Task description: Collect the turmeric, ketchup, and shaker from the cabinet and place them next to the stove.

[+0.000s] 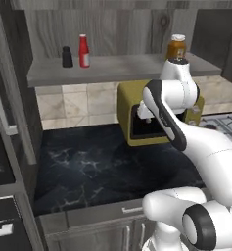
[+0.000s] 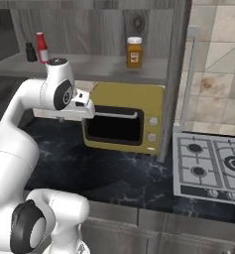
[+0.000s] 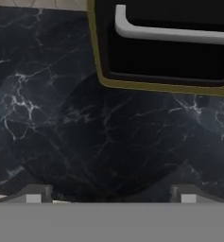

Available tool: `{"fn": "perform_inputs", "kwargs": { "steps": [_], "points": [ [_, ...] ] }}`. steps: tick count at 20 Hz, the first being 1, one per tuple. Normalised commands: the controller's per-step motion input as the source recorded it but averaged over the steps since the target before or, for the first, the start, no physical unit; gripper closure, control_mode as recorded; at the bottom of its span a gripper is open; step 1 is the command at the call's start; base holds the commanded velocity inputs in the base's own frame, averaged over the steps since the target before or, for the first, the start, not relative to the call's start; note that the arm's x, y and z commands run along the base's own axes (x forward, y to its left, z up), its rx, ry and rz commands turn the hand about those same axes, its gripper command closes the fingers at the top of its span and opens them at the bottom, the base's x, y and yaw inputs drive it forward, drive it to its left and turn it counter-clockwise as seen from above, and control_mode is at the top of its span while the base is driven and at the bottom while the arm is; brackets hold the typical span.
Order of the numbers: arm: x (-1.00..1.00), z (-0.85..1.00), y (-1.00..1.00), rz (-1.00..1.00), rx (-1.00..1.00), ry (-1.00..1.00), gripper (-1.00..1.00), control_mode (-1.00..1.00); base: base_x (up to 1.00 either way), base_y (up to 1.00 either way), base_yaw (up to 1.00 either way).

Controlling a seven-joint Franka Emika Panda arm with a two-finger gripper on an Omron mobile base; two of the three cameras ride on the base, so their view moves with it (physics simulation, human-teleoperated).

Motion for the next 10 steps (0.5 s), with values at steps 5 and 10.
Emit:
{"fn": "perform_inputs", "kwargs": {
  "steps": [5, 10],
  "points": [
    [0.0, 0.0, 0.0, 0.0, 0.0, 0.0, -1.0, 1.0, 0.0, -0.47, -0.04],
    [0.0, 0.0, 0.0, 0.0, 0.0, 0.0, -1.0, 1.0, 0.07, -0.41, -0.04]
  ]
}}
